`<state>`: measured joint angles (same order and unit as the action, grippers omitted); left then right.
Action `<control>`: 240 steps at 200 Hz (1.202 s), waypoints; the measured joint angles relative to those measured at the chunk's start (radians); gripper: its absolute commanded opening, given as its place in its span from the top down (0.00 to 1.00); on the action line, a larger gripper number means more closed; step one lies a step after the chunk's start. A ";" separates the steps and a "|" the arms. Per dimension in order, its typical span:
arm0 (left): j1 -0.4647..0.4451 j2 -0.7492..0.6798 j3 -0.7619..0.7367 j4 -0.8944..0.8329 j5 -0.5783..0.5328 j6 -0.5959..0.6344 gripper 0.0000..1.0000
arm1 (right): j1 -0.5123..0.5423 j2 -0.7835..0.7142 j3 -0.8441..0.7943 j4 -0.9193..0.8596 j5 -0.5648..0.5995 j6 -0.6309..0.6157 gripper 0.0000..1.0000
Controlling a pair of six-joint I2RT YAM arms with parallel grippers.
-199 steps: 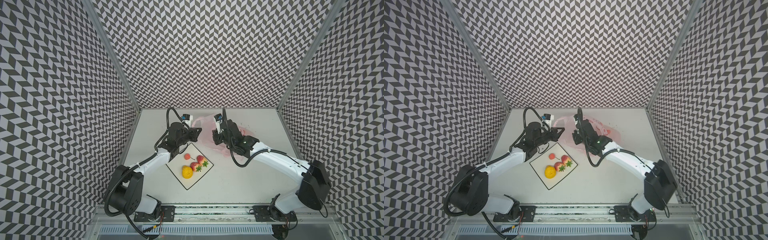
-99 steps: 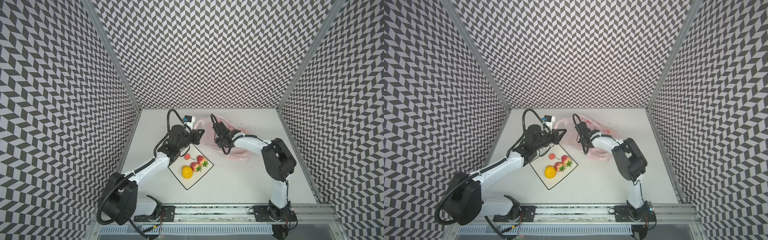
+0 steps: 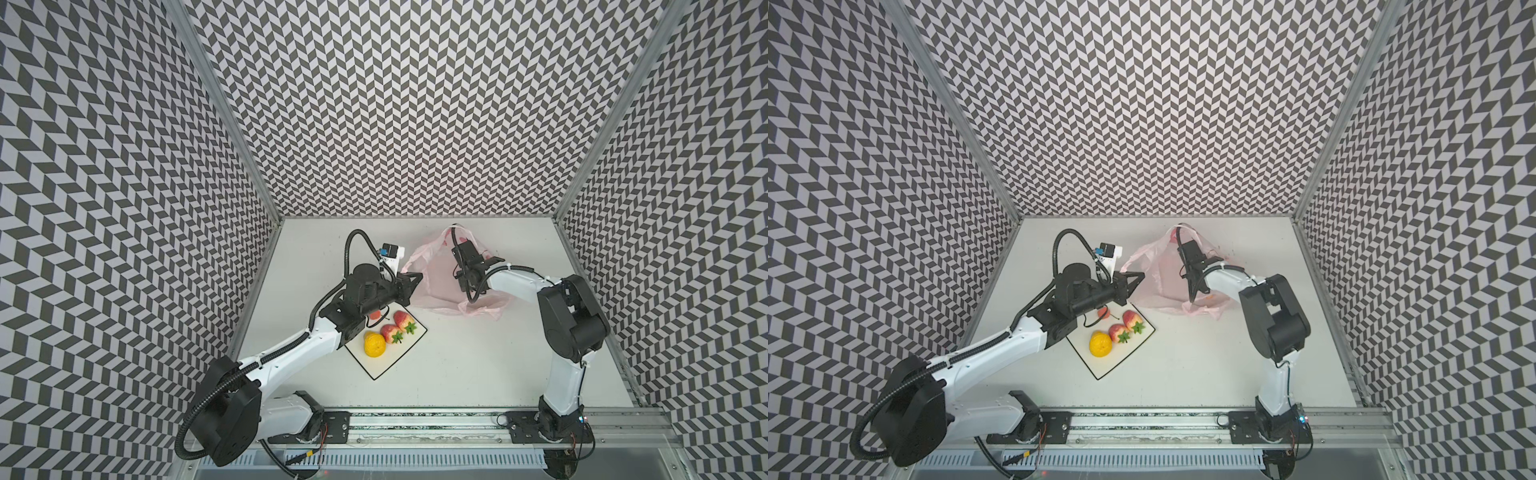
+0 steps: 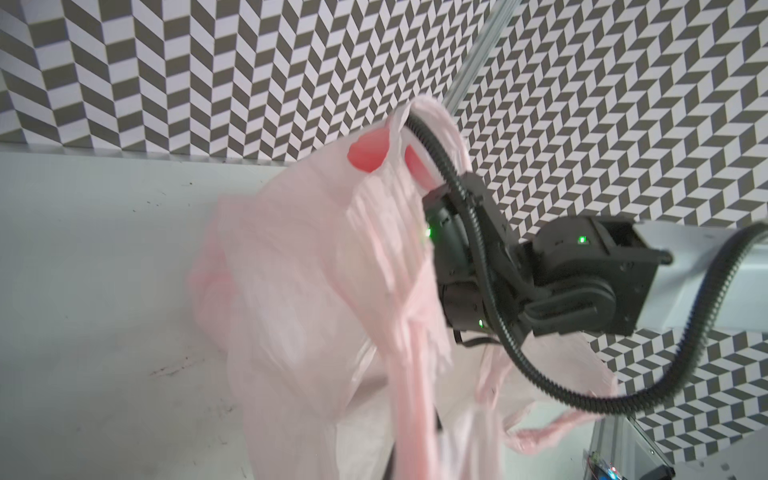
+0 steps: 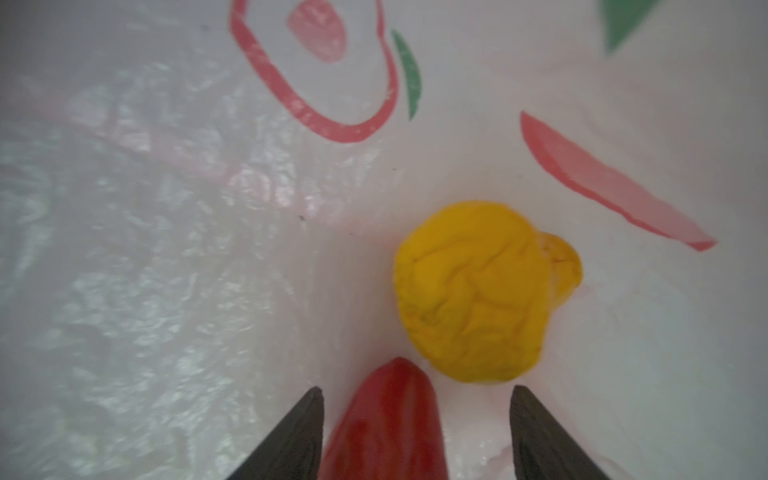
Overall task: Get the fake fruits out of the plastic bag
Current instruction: 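Move the right gripper back into the bag toward the red strawberry, then grasp the large red strawberry with the right gripper and lift it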
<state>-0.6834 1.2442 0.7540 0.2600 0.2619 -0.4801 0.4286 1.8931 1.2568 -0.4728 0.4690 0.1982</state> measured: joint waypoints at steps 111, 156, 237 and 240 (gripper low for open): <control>-0.213 -0.027 -0.016 -0.011 -0.079 -0.018 1.00 | -0.160 -0.051 -0.024 0.092 -0.053 0.259 0.13; -0.226 -0.027 -0.016 -0.012 -0.082 -0.018 1.00 | -0.192 -0.054 -0.052 0.176 -0.237 0.298 0.13; -0.222 0.035 -0.017 -0.008 -0.068 -0.032 1.00 | -0.192 -0.173 -0.240 0.358 -0.612 0.369 0.25; -0.220 0.038 -0.017 -0.007 -0.066 -0.034 1.00 | -0.191 -0.180 -0.246 0.364 -0.620 0.371 0.25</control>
<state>-0.9035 1.2819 0.7372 0.2527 0.1959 -0.5137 0.2375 1.7130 1.0111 -0.1093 -0.1509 0.5690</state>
